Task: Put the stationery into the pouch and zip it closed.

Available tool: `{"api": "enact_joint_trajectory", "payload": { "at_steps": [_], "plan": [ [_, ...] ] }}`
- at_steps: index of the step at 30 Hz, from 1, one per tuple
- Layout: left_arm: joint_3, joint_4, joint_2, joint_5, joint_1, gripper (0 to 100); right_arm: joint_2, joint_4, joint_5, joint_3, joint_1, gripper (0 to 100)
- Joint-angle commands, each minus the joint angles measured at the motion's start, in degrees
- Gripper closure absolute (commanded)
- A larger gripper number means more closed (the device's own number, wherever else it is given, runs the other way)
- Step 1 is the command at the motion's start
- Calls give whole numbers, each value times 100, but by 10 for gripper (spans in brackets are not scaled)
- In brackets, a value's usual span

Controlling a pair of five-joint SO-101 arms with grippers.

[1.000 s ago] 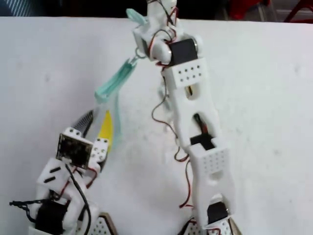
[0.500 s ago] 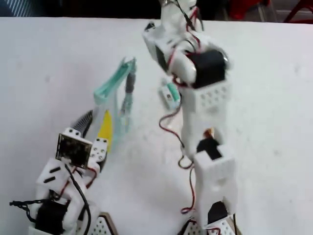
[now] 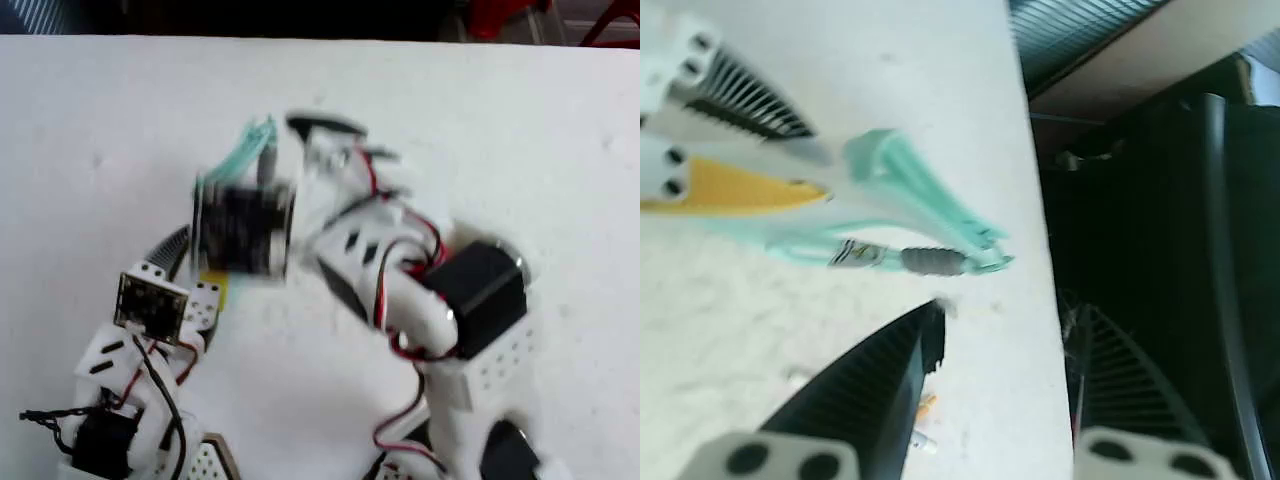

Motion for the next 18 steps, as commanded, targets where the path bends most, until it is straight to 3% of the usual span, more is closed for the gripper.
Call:
{"api": "enact_joint_trajectory", "payload": {
  "at_steps": [1, 8, 18],
  "plan": [
    [-26, 9, 13, 62, -4, 976, -418, 101, 721, 1046, -66, 760],
    [-26, 18, 13, 62, -4, 976, 418, -295, 1002, 941, -57, 693],
    [-26, 44, 13, 62, -4, 976, 2308, 75, 1011, -1301, -110, 693]
  ]
}}
